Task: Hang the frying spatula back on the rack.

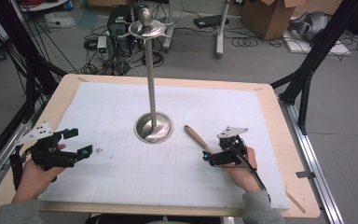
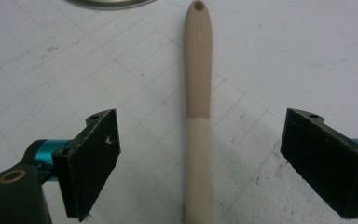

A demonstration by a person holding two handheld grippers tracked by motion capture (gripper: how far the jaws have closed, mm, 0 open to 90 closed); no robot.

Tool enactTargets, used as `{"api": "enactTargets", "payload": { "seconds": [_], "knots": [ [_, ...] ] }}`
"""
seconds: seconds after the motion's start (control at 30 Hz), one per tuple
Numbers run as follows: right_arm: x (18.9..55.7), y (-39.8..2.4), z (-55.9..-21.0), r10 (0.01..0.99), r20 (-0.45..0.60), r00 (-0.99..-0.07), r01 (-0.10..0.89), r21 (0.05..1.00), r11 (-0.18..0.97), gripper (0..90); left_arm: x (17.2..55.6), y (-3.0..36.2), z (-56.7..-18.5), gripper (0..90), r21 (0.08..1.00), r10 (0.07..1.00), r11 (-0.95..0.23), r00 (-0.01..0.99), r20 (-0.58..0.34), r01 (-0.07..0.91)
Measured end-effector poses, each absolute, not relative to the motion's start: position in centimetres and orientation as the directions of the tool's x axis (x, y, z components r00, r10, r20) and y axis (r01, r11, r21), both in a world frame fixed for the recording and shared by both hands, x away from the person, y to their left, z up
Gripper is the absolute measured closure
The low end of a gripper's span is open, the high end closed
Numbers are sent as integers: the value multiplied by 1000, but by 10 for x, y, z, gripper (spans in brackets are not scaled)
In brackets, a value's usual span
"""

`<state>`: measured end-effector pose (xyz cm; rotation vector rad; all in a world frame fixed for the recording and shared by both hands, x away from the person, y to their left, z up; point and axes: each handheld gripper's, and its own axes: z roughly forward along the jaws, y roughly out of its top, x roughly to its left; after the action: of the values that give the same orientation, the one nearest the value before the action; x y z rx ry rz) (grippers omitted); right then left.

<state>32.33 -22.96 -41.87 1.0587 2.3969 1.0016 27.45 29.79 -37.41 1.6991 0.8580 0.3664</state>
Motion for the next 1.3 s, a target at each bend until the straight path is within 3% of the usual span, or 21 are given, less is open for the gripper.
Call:
{"api": "enactTargets", "payload": {
  "seconds": [0.9,1.3],
  "knots": [
    [316,-239,-437,770,-19,-637,511,738,441,113,281,290,-376,20,928,690,-105,698,-190,357],
    [319,-244,-446,761,32,-648,542,722,431,229,282,290,-377,20,927,692,-110,697,-188,359]
  ]
}}
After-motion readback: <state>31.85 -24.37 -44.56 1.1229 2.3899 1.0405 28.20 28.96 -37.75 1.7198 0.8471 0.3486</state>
